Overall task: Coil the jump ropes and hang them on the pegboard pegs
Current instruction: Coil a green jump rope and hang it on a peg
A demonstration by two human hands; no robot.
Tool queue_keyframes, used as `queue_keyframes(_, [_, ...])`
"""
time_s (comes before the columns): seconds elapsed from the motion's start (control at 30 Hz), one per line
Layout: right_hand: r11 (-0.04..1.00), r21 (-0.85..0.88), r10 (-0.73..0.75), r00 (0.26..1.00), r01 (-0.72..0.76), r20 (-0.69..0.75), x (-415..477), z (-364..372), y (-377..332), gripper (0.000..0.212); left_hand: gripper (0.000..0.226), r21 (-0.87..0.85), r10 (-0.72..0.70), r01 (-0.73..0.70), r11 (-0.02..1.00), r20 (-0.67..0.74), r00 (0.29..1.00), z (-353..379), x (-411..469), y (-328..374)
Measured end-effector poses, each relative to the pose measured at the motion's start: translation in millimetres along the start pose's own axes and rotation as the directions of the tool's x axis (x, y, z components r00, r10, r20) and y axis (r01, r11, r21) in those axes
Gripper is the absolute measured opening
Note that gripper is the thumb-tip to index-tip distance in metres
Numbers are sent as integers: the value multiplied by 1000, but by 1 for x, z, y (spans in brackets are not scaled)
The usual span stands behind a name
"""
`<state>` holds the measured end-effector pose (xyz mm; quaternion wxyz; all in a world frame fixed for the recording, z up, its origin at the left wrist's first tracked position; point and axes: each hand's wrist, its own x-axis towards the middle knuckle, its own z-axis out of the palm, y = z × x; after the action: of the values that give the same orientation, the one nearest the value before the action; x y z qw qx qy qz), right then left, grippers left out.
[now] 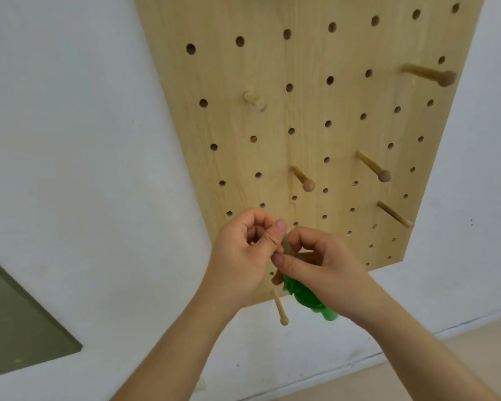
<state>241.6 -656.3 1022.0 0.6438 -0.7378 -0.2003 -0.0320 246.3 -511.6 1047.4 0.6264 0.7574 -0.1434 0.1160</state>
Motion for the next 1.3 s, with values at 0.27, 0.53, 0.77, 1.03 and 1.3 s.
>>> queue_keyframes(0.27, [991,-25,-134,974,131,-182,13,37,-28,16,18,-263,-39,44,964,24,999,-33,20,6])
queue_keyframes(0.53, [983,131,-101,971,132,-217,63,10,-62,27,13,-409,3,141,901,332,943,-46,81,39])
queue_keyframes(0.77, [980,180,-45,981,79,-188,120,-23,-66,25,15,-62,179,-179,982,-8,984,-35,137,48])
queue_keyframes(1.03, [972,214,-21,943,97,-333,175,-18,-35,21,9,150,289,-256,955,-279,916,-24,177,36])
queue_keyframes(1.3, [987,130,-49,950,93,-307,214,-27,-31,12,11,308,273,-169,936,-334,902,-28,215,33])
